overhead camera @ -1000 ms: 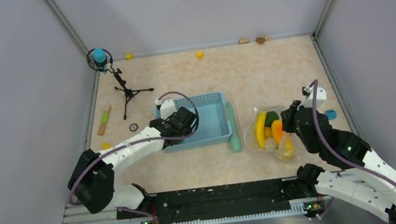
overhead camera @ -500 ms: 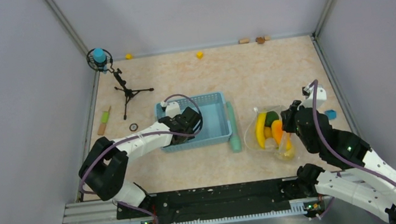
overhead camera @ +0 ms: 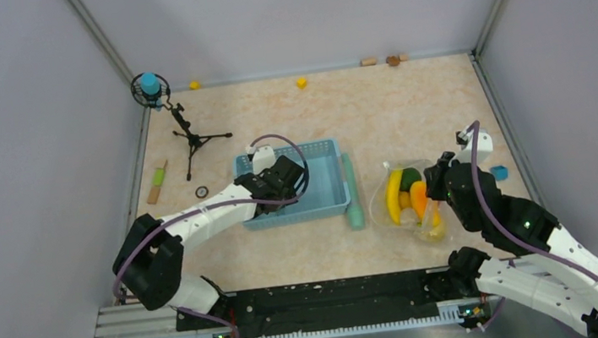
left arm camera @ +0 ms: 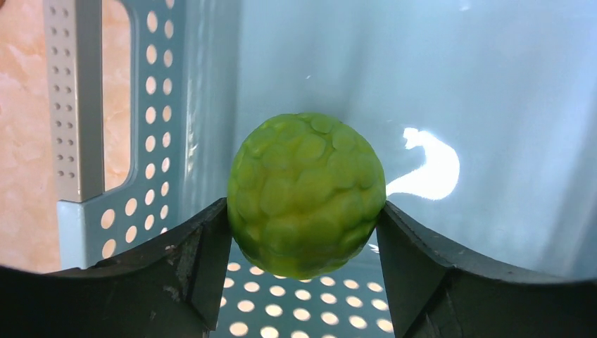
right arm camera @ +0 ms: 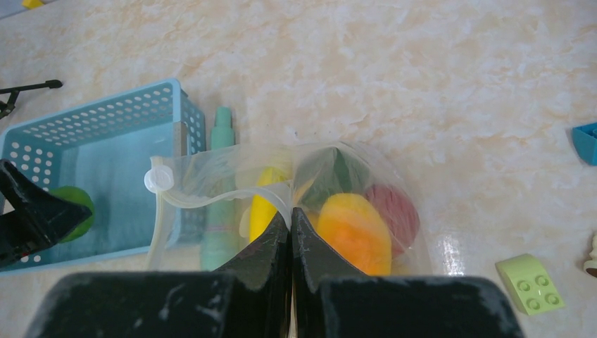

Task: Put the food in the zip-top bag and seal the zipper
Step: Pick up the fake fruit from the bin, then place the fake fruit in the zipper food storage bag.

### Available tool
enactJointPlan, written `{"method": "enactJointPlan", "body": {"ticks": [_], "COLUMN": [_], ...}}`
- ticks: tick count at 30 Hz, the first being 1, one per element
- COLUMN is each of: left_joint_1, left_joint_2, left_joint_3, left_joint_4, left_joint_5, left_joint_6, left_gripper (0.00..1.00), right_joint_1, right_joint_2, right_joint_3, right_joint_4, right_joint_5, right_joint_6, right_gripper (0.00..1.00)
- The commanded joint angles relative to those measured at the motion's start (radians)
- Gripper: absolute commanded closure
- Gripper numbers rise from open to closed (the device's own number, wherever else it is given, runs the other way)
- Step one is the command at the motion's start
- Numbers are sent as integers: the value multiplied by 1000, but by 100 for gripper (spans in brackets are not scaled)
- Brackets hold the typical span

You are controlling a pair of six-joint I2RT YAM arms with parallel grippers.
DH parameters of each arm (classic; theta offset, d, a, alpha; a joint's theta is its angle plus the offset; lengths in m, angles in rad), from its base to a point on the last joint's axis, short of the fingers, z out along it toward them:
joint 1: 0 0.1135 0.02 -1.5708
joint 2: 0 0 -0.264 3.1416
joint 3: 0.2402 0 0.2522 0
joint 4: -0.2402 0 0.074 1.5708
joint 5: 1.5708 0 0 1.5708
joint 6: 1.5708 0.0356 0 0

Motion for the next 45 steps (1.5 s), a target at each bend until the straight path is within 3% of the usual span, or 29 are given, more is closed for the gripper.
{"method": "enactJointPlan", "body": {"ticks": [1, 5, 10, 15, 20, 24, 37, 41, 45], "left_joint_1": [-21, -30, -39, -42, -49, -59, -220, -239, -247], "left_joint_2": [-106, -183, -297, -377, -383, -355, -129, -73, 3], "left_joint_3": [62, 70, 26, -24, -30, -13, 149, 197, 260], "left_joint_4": [62, 141, 340, 525, 672, 772, 781, 788, 776], "left_joint_5": [-12, 26, 195, 502, 965, 1146, 1213, 1144, 1164], "left_joint_6": [62, 137, 306, 446, 580, 605, 735, 708, 680], "left_gripper": [59, 60, 63, 62, 62, 63, 61, 61, 60], "right_joint_1": [-4, -1, -3, -1, -3, -1, -3, -2, -2], "right_joint_2": [-12, -12, -12, -11, -14, -16, -17, -19, -18], "right_joint_3": [1, 1, 2, 2, 2, 1, 1, 1, -1], "right_joint_4": [33, 32, 32, 33, 32, 32, 32, 32, 32], "right_joint_5": [12, 10, 7, 11, 22, 22, 9, 7, 7], "right_joint_6": [-2, -1, -1, -2, -2, 0, 5, 4, 5], "right_gripper": [99, 99, 99, 99, 99, 99, 99, 99, 99]}}
